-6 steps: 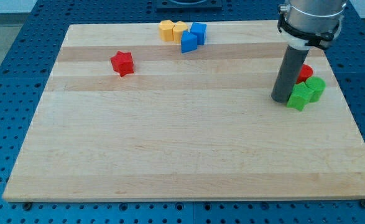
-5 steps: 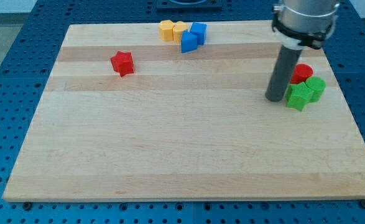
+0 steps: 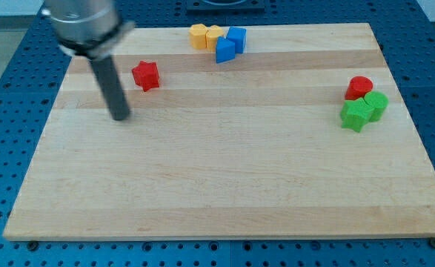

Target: Slide red star towards center right

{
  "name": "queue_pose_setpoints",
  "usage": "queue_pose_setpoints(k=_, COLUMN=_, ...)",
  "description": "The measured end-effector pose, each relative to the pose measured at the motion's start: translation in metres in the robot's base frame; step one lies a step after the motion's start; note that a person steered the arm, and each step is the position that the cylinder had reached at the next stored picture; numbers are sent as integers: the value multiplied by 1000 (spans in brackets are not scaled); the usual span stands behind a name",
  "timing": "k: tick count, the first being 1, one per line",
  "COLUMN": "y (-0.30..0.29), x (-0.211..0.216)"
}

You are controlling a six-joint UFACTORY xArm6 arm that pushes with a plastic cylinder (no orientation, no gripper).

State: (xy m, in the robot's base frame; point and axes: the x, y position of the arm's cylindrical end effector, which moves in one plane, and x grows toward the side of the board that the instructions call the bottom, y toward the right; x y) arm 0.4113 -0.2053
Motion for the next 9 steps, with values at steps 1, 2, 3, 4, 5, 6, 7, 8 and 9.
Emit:
queue_pose_setpoints(k=1, y=-75, x=-44)
queue_pose_setpoints(k=2, y=-92, x=-86)
queue_pose_setpoints(k=3, y=-68, x=-102)
queue_pose_setpoints(k=4, y=-40, x=-102)
queue_pose_setpoints(k=5, y=-8, x=-100)
queue_pose_setpoints(k=6, y=25, x=-92)
queue_pose_setpoints(k=7, y=59, x=-79)
queue_pose_setpoints(k=8, y=90, x=-70)
queue_pose_setpoints(k=9, y=112, x=-54)
